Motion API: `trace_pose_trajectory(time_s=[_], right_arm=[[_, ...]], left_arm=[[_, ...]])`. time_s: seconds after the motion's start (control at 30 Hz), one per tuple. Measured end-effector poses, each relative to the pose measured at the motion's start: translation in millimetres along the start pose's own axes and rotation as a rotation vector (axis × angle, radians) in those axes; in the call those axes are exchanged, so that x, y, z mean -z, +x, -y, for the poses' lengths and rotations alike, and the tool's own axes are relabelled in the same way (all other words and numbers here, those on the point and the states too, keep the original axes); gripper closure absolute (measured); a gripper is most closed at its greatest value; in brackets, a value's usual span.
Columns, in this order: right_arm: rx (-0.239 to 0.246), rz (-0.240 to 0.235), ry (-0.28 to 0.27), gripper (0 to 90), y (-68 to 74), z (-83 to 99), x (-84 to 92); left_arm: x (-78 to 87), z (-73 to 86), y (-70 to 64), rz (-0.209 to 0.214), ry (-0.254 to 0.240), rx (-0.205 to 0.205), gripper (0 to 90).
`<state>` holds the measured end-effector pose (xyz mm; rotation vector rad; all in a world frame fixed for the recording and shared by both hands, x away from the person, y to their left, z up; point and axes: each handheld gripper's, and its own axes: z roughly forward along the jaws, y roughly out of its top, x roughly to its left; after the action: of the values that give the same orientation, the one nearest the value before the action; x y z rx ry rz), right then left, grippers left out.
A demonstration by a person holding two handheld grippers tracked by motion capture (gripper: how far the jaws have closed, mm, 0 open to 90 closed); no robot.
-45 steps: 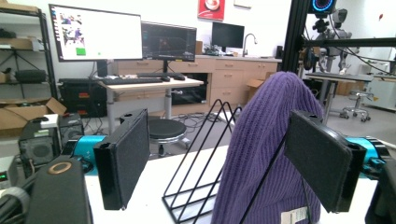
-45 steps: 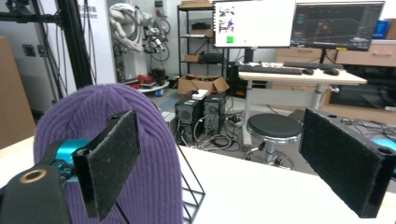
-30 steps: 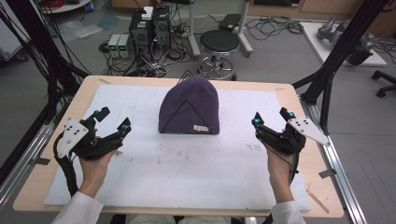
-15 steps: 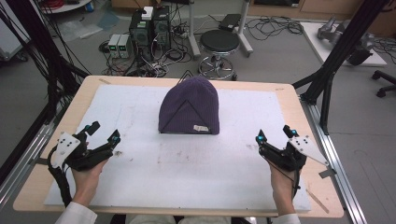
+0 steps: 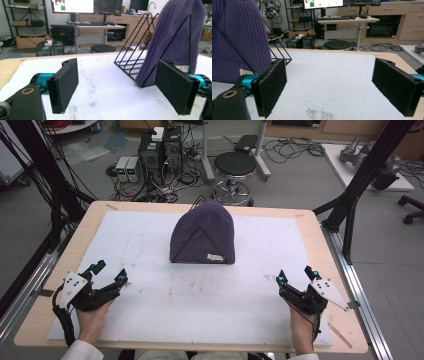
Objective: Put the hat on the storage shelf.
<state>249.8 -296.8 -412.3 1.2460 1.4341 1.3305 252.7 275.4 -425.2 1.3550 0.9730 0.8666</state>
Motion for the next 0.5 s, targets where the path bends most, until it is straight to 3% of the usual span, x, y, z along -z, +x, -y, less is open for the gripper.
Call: trace_pose_trajectory(time_s=[0.27,0.43,0.5], right_arm=[[-0.017,0.032,-0.086,11.9,-0.4,14.1,8.6],[0.003,0.037,-0.094,11.9,0.8,19.4,10.3],[0.009,0.037,-0.082,11.9,2.2,22.0,9.2]], left_arm=[[7.1,7.9,12.1,-0.057,-0.015,0.051,18.0],[11.8,12.1,16.8,-0.029,-0.020,0.060,16.9],[12.2,13.0,16.8,-0.028,-0.011,0.041,16.9]])
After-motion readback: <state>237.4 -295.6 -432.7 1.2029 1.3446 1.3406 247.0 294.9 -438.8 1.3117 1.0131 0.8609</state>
